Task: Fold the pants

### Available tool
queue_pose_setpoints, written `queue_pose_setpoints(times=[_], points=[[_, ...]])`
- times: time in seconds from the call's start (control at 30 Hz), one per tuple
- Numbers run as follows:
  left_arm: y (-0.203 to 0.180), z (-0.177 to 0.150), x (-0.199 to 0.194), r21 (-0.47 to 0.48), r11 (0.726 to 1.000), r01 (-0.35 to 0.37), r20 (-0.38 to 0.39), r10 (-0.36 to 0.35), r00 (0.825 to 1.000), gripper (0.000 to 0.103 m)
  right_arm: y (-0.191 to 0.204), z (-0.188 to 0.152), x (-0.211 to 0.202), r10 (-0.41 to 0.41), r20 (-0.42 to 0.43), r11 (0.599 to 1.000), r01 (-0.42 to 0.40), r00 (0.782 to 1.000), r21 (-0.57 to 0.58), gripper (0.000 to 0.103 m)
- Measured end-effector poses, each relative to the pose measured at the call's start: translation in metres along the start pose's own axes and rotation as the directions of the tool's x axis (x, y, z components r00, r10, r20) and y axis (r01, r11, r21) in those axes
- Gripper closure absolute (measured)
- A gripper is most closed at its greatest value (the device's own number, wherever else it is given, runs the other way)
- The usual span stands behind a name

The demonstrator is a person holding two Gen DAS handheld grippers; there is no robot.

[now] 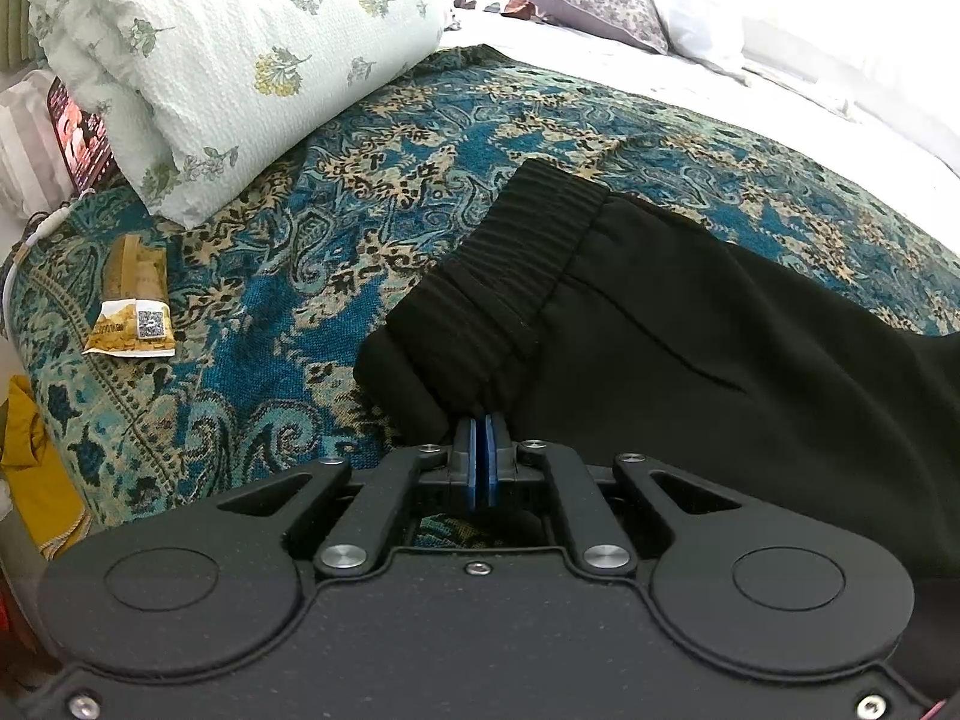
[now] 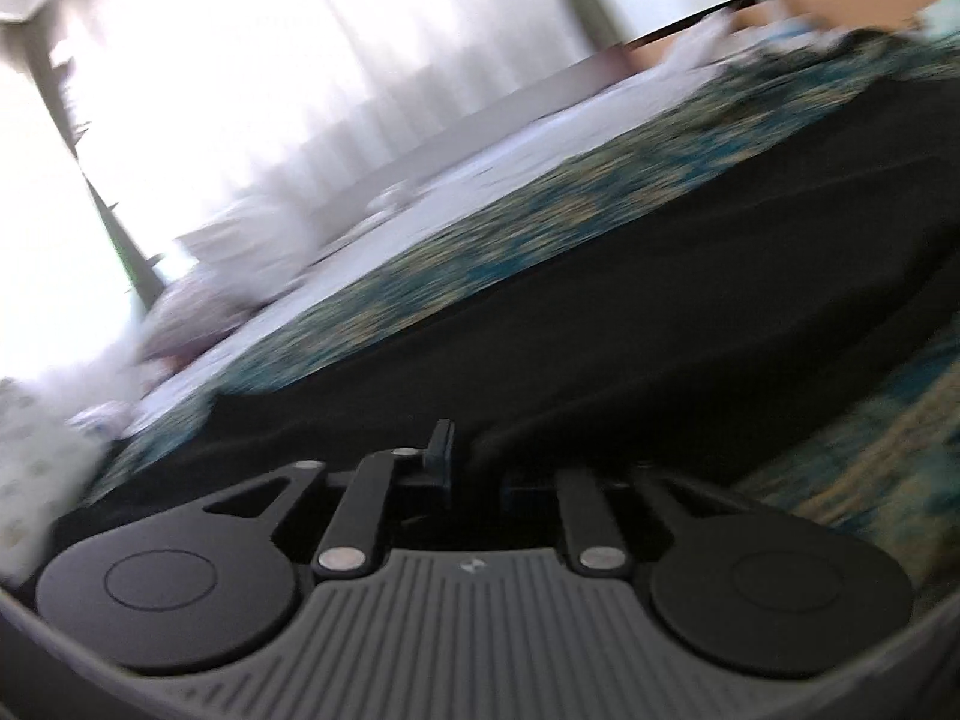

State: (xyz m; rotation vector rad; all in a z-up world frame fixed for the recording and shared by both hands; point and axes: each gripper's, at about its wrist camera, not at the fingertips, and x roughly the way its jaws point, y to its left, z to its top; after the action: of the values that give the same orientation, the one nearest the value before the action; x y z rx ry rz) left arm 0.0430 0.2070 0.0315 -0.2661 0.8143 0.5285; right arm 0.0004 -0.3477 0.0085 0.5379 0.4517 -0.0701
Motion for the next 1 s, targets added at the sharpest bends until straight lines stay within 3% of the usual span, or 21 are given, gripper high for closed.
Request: queue_pose_setpoints(times=[0.1, 0.17, 0.3, 0.47, 0.6, 0.7, 0.8, 0.9, 1.0], points=[[-0.001, 0.001, 0.001, 0.002, 1.0, -0.003, -0.004, 0.003, 1.0, 0.096, -0.025, 0.016, -0.006, -0.121, 0.068, 0.993, 0.121, 0.99, 0.016, 0.088], [0.0, 0.0, 0.001, 0.004, 1.0, -0.003, -0.002, 0.003, 1.0, 0.096, -0.049, 0.031, -0.009, -0.21, 0.109, 0.978, 0.208, 0.972, 0.035, 0.088], [-0.001, 0.0, 0.002, 0.011, 1.0, -0.005, -0.002, 0.005, 1.0, 0.096, -0.099, 0.063, -0.014, -0.397, 0.185, 0.917, 0.384, 0.899, 0.105, 0.091], [-0.003, 0.002, 0.003, 0.034, 0.999, -0.018, -0.007, 0.018, 1.0, 0.096, -0.148, 0.097, -0.025, -0.589, 0.263, 0.808, 0.553, 0.764, 0.204, 0.095], [-0.006, 0.003, 0.004, 0.045, 0.998, -0.036, -0.008, 0.036, 0.999, 0.096, -0.174, 0.116, -0.037, -0.618, 0.311, 0.786, 0.575, 0.722, 0.226, 0.095], [-0.008, 0.004, 0.006, 0.045, 0.998, -0.048, -0.01, 0.049, 0.999, 0.096, -0.179, 0.124, -0.045, -0.593, 0.328, 0.805, 0.555, 0.736, 0.21, 0.094], [-0.009, 0.005, 0.006, 0.046, 0.997, -0.055, -0.013, 0.056, 0.998, 0.096, -0.186, 0.127, -0.045, -0.573, 0.291, 0.819, 0.52, 0.766, 0.242, 0.087], [-0.008, 0.005, 0.006, 0.047, 0.997, -0.055, -0.014, 0.056, 0.998, 0.096, -0.187, 0.117, -0.05, -0.517, 0.242, 0.851, 0.464, 0.821, 0.246, 0.083], [-0.009, 0.006, 0.006, 0.055, 0.997, -0.057, -0.014, 0.057, 0.998, 0.096, -0.181, 0.101, -0.05, -0.429, 0.186, 0.9, 0.4, 0.884, 0.173, 0.065]])
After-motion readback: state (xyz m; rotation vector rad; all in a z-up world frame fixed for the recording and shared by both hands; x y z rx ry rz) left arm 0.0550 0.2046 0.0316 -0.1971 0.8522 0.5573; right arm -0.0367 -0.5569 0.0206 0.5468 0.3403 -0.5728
